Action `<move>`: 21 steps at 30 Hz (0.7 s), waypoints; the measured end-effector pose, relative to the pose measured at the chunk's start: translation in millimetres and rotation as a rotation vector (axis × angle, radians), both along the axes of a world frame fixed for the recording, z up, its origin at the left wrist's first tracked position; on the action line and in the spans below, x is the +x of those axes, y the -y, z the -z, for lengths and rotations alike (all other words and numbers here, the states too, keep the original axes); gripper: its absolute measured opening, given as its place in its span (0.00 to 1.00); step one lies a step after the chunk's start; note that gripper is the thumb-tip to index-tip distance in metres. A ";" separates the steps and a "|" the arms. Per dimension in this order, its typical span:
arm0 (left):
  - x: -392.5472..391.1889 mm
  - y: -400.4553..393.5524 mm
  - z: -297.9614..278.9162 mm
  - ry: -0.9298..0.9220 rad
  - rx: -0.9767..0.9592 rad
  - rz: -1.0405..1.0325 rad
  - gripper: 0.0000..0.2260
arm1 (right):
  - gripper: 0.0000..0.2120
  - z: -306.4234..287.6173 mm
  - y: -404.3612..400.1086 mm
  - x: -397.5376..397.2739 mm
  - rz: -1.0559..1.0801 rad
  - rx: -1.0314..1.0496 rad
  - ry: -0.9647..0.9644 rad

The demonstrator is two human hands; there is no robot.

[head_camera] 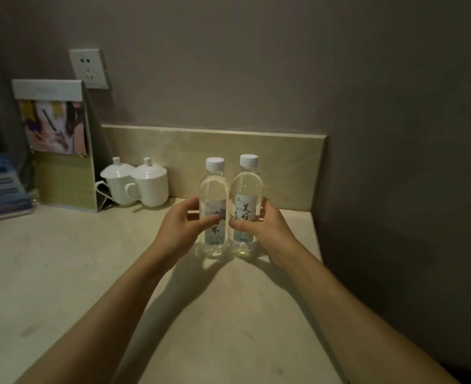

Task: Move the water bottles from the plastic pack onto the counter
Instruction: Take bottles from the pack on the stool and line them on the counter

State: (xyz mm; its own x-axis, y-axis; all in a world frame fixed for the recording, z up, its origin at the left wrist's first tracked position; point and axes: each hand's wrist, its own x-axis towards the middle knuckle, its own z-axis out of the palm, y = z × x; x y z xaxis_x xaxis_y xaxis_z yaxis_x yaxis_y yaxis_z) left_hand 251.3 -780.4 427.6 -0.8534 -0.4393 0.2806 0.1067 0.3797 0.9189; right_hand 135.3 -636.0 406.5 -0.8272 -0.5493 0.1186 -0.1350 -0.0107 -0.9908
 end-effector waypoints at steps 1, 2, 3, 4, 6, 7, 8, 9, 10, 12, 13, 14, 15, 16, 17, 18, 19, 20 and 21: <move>-2.7 5.6 0.2 -0.006 -0.007 -0.005 0.12 | 0.24 0.2 5.4 -1.6 0.014 0.002 -0.007; -4.9 9.8 1.0 -0.010 -0.011 -0.012 0.12 | 0.24 0.0 9.7 -2.7 0.023 0.009 -0.011; -5.7 13.0 2.4 -0.007 -0.014 -0.021 0.12 | 0.25 0.1 13.6 -2.7 0.029 0.022 -0.011; -7.4 19.8 2.3 -0.007 -0.017 -0.018 0.11 | 0.25 -1.3 20.3 -3.5 0.040 0.030 -0.015; -11.3 37.4 1.6 -0.007 -0.028 -0.010 0.12 | 0.27 -4.4 37.2 -6.6 0.057 0.055 -0.030; -13.5 47.2 2.7 -0.006 -0.031 -0.018 0.12 | 0.28 -5.3 46.1 -7.5 0.067 0.072 -0.035; -15.5 56.9 4.0 -0.006 -0.034 -0.024 0.13 | 0.29 -5.7 55.0 -7.7 0.081 0.086 -0.039; -17.1 66.4 5.6 -0.007 -0.035 -0.027 0.15 | 0.30 -5.3 63.9 -7.5 0.097 0.097 -0.046; -18.8 75.8 7.5 -0.006 -0.032 -0.030 0.17 | 0.31 -4.3 72.3 -6.9 0.115 0.107 -0.058; -22.8 93.9 10.6 -0.003 -0.038 -0.034 0.20 | 0.31 -1.3 87.9 -4.9 0.147 0.118 -0.079; -24.8 102.2 11.5 -0.003 -0.049 -0.034 0.21 | 0.32 0.2 95.0 -3.5 0.157 0.119 -0.080; -26.8 110.2 12.0 -0.006 -0.063 -0.028 0.21 | 0.33 1.4 101.4 -2.1 0.165 0.116 -0.074; -29.0 117.5 12.3 -0.010 -0.071 -0.017 0.22 | 0.33 2.2 107.1 -1.0 0.174 0.110 -0.068; -30.8 124.1 12.7 -0.014 -0.072 -0.002 0.22 | 0.33 2.8 112.1 0.2 0.184 0.099 -0.063; -32.3 130.2 13.2 -0.019 -0.070 0.014 0.22 | 0.33 3.4 116.8 1.2 0.193 0.085 -0.059; -33.8 135.3 14.2 -0.026 -0.070 0.028 0.21 | 0.32 4.0 120.6 1.9 0.203 0.075 -0.059; -35.5 139.8 15.3 -0.035 -0.073 0.040 0.20 | 0.32 4.6 124.0 2.5 0.213 0.071 -0.063; -37.4 143.5 16.7 -0.046 -0.077 0.051 0.20 | 0.31 5.2 127.1 3.0 0.223 0.069 -0.068; -39.0 146.1 18.2 -0.058 -0.082 0.061 0.20 | 0.30 6.3 130.0 3.3 0.235 0.063 -0.070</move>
